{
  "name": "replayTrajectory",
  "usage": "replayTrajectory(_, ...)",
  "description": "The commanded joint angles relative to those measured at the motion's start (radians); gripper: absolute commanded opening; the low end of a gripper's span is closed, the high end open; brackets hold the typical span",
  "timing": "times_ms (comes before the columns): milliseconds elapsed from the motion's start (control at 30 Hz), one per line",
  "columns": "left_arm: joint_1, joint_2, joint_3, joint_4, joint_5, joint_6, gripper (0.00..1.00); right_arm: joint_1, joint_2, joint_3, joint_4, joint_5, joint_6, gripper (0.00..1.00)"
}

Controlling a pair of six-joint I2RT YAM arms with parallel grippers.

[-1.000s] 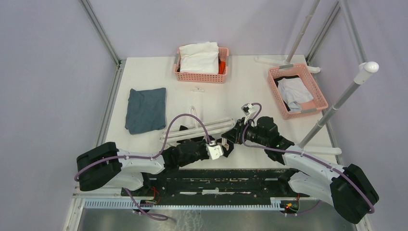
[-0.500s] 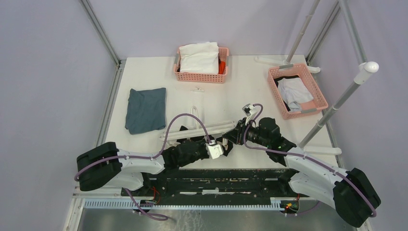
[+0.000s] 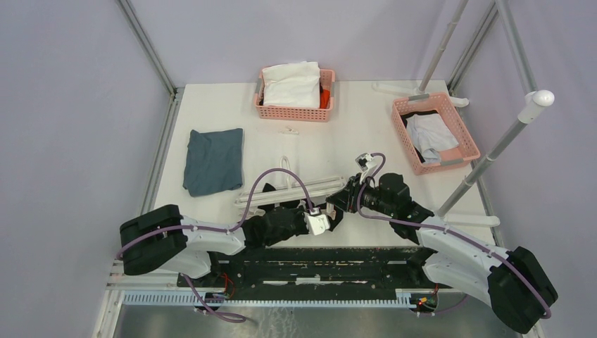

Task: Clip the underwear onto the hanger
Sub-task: Clamp the underwear onto the hanger.

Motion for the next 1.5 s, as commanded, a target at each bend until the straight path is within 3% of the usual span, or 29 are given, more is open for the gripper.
replayTrajectory(0,-0.009,-0.006,0.036,0.074,-0.016,0.021,0.03,0.008,-0.011,0.0,0.078,-0.003,0.005,0.12)
replayTrajectory(167,-0.014,-0.011,0.029,0.051,0.018,0.037,0.03,0.008,-0.033,0.006,0.081,0.019,0.006,0.12)
replayTrajectory(267,-0.016,-0.011,0.053,-0.065,0.068,0.052,0.03,0.007,-0.091,0.017,0.047,0.074,-0.006,0.11)
replayTrajectory(333,-0.017,-0.031,0.065,-0.148,0.127,0.054,0.12,0.008,-0.121,0.026,0.008,0.105,-0.028,0.11)
replayTrajectory(400,-0.019,-0.058,0.061,-0.206,0.205,0.055,0.3,0.008,-0.134,0.033,-0.017,0.12,-0.043,0.11)
replayTrajectory(467,-0.018,-0.103,0.058,-0.271,0.26,0.058,0.42,0.008,-0.135,0.037,-0.032,0.119,-0.049,0.11)
replayTrajectory(633,-0.018,-0.167,0.069,-0.381,0.315,0.046,0.61,0.008,-0.124,0.026,-0.015,0.111,-0.036,0.12)
replayTrajectory(867,-0.017,-0.11,0.131,-0.444,0.355,0.086,0.59,0.008,-0.125,0.028,-0.022,0.108,-0.038,0.12)
replayTrajectory(1267,0.002,-0.058,0.19,-0.335,0.35,0.134,0.59,0.007,-0.134,0.029,-0.029,0.102,-0.035,0.12)
replayTrajectory(1467,0.049,0.002,0.203,-0.317,0.444,0.115,0.57,0.008,-0.137,0.031,-0.038,0.097,-0.035,0.11)
